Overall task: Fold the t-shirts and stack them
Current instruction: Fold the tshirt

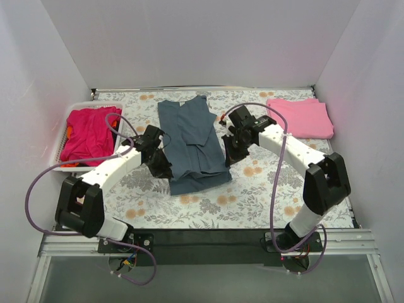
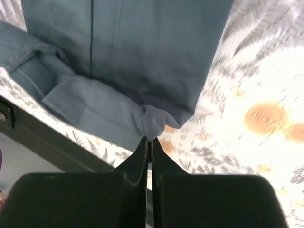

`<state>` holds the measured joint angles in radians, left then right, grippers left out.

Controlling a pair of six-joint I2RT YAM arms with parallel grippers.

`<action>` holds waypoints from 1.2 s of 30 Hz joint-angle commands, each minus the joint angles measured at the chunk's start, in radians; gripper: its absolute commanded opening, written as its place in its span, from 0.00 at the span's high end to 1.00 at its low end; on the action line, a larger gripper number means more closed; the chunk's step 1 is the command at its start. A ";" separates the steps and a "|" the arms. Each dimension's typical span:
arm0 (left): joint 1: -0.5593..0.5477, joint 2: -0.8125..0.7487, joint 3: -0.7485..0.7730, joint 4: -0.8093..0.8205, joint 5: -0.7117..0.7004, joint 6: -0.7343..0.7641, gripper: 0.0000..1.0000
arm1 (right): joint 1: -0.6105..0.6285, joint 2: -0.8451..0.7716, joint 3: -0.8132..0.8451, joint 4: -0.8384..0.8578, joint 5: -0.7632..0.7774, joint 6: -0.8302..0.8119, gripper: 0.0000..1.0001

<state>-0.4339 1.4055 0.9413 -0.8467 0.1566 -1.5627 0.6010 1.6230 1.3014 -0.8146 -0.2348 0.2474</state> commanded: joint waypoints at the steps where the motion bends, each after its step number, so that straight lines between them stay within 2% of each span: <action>1: 0.052 0.070 0.097 0.072 -0.129 0.096 1.00 | -0.032 0.072 0.133 -0.020 0.011 -0.053 0.99; 8: 0.145 0.202 0.200 0.178 -0.198 0.187 1.00 | -0.082 0.262 0.387 -0.014 0.014 -0.082 0.99; 13: 0.167 0.248 0.220 0.257 -0.206 0.223 1.00 | -0.105 0.354 0.481 -0.011 0.011 -0.092 0.99; 22: 0.195 0.294 0.238 0.386 -0.201 0.279 0.99 | -0.141 0.457 0.559 0.040 0.005 -0.097 0.99; 36: 0.204 0.397 0.243 0.455 -0.236 0.297 0.98 | -0.159 0.535 0.567 0.124 -0.018 -0.083 0.98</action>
<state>-0.2459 1.8008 1.1610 -0.4274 -0.0216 -1.2785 0.4519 2.1372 1.8359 -0.7300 -0.2466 0.1688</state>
